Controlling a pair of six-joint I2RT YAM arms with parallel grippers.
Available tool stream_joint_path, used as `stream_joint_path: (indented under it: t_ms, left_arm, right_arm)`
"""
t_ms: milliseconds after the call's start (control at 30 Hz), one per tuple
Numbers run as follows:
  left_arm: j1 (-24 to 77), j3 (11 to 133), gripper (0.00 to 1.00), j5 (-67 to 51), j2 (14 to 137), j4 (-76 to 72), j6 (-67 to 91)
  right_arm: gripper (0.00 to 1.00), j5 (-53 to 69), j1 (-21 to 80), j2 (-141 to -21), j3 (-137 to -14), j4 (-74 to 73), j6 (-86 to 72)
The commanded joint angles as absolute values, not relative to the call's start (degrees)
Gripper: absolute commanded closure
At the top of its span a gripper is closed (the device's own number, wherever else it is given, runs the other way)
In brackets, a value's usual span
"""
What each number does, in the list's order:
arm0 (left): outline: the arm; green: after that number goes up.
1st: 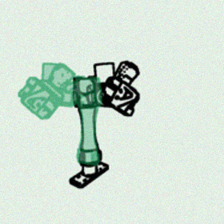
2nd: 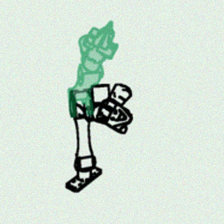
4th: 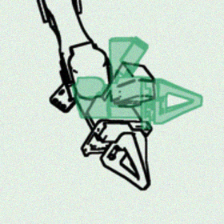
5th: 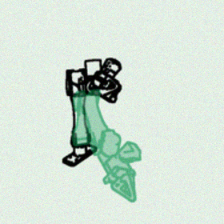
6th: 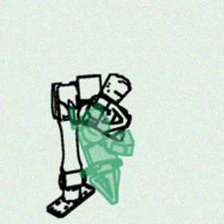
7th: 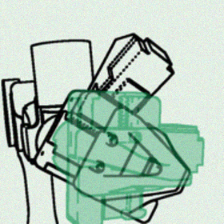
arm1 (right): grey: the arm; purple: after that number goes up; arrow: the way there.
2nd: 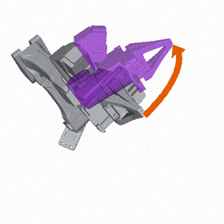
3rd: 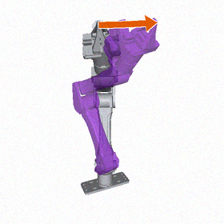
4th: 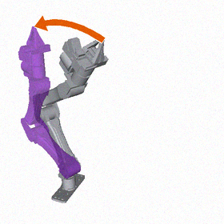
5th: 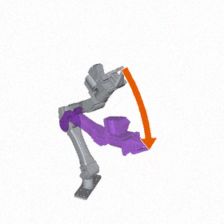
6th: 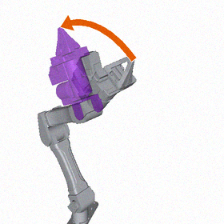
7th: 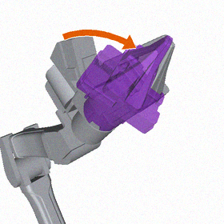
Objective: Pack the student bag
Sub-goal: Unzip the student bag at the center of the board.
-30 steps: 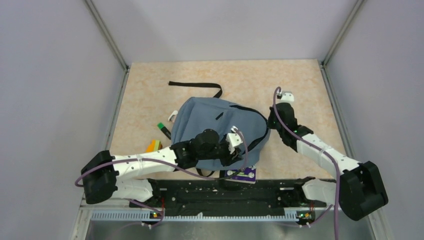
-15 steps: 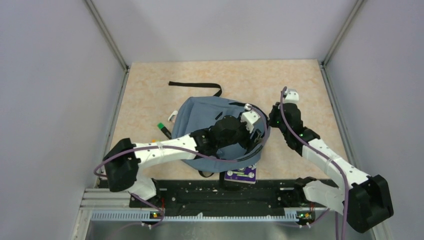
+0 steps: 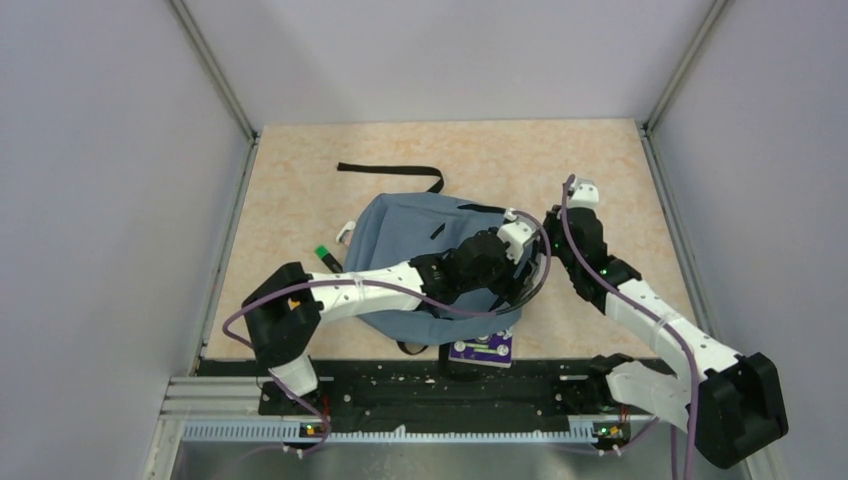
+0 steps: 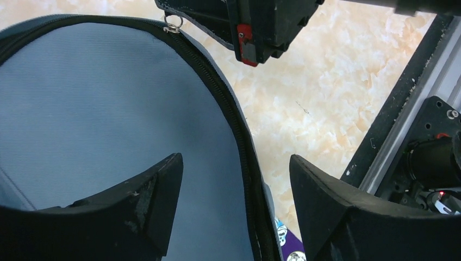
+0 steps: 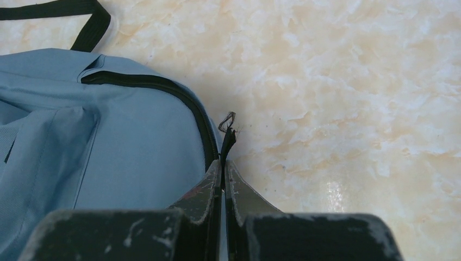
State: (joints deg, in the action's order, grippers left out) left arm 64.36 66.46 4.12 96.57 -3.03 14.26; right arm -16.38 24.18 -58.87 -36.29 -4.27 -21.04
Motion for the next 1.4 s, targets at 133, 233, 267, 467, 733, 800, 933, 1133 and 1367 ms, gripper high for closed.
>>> stream_joint_path:
  t_ms: [133,233,267,467,733,800,933,1133,1367]
  left_arm:
    - [64.6,74.1,0.42,7.4,101.8,-1.0,15.0]
    - [64.6,75.4,0.65,7.9,102.9,-1.1,13.6]
    - [64.6,75.9,0.74,8.2,103.1,-1.2,13.0]
    - [64.5,78.9,1.0,6.1,101.6,-4.8,2.2]
    - [64.5,74.9,1.0,-4.6,92.9,-6.9,-12.9]
    - [64.5,71.5,1.0,-6.3,90.0,-7.3,-14.1]
    - [64.5,66.8,1.0,-9.4,84.4,-7.2,-14.5]
    - [64.5,64.0,1.0,-12.0,78.0,-3.8,-13.1]
    - [64.5,61.2,1.0,-12.0,68.5,-2.9,-12.7]
  right_arm:
    - [1.0,-17.0,23.5,-56.7,-38.3,-2.2,-20.8]
    - [1.0,-17.8,23.5,-56.1,-39.2,-2.5,-20.5]
    - [1.0,-18.2,23.5,-56.0,-39.5,-2.5,-20.4]
    - [1.0,-20.3,23.2,-57.3,-42.4,-3.5,-19.8]
    - [1.0,-9.0,15.8,-60.6,-48.2,-5.8,-18.1]
    - [1.0,-6.3,14.5,-61.8,-49.1,-6.5,-17.5]
    - [1.0,-1.2,12.8,-65.1,-50.1,-7.1,-16.5]
    - [1.0,2.6,12.5,-70.2,-50.5,-4.4,-16.4]
    - [1.0,3.1,12.5,-78.6,-52.9,-0.7,-16.8]
